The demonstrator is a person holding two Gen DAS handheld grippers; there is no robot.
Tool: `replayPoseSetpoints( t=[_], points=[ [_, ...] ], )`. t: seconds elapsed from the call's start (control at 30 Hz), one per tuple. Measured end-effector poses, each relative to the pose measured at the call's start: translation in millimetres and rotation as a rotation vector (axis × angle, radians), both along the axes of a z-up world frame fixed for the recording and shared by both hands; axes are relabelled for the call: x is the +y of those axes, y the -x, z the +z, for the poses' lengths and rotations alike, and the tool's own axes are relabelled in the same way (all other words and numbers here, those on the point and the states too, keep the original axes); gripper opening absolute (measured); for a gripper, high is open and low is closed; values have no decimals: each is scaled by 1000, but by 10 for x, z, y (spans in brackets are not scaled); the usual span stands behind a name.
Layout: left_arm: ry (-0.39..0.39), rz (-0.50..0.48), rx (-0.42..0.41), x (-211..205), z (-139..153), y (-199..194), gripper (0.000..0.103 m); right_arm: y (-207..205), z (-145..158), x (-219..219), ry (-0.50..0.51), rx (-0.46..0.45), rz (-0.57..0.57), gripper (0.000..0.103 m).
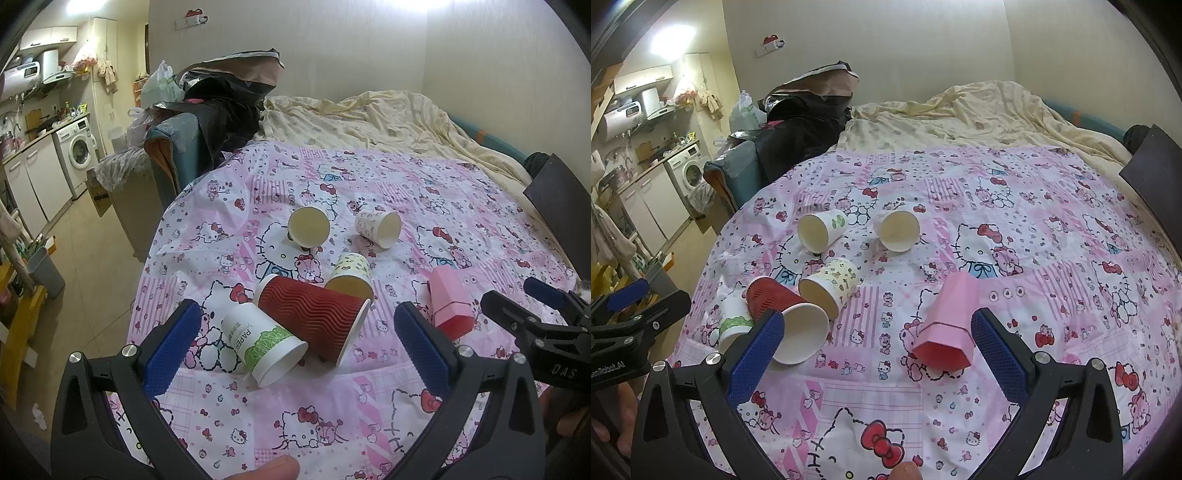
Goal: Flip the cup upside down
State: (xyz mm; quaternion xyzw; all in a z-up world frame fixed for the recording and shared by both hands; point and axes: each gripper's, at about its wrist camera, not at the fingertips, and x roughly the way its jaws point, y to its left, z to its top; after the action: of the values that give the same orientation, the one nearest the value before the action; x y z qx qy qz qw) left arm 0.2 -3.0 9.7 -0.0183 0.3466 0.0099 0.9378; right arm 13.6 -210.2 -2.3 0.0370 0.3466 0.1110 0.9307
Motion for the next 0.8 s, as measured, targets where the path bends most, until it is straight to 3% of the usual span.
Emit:
replayPoseSetpoints(
  t=[0.8],
  points=[
    [6, -1, -1, 16, -4, 9, 103, 8, 14, -5, -2, 1, -4, 103]
  ],
)
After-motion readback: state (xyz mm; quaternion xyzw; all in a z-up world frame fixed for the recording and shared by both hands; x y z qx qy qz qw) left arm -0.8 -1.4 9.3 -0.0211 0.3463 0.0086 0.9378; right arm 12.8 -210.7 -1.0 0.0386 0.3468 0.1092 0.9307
